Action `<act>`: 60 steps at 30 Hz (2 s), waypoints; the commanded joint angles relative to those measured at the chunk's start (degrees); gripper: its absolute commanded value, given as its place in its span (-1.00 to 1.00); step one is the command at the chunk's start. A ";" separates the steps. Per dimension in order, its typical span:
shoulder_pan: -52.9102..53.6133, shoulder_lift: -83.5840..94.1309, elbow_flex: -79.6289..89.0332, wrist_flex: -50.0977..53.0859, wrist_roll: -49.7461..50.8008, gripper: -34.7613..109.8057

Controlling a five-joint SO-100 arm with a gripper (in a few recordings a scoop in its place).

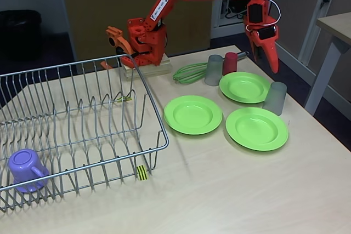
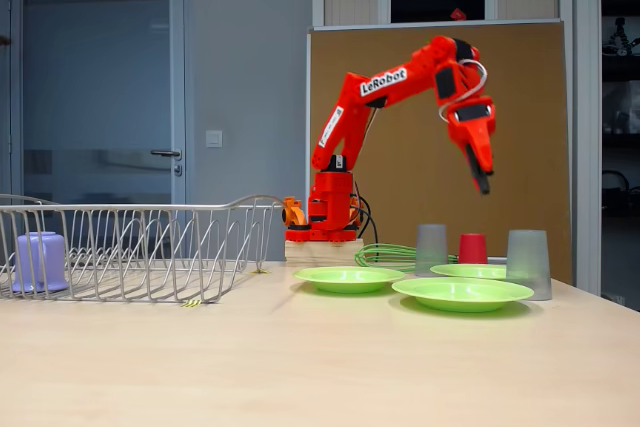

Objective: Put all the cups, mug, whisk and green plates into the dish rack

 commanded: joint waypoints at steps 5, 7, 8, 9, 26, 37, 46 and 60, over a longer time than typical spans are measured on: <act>-2.99 -8.44 -10.55 -3.25 5.71 0.09; -3.25 -11.07 -13.45 -3.25 6.15 0.09; -3.25 -12.30 -14.59 -3.43 6.33 0.09; -3.34 -13.36 -15.56 -3.60 6.42 0.08; -3.34 -24.35 -24.70 -6.24 6.86 0.05; -2.81 -29.53 -31.11 -6.33 5.01 -0.23; -1.67 -29.62 -33.84 -4.13 0.53 -0.39; 2.46 -7.21 -23.38 5.01 -14.59 -0.39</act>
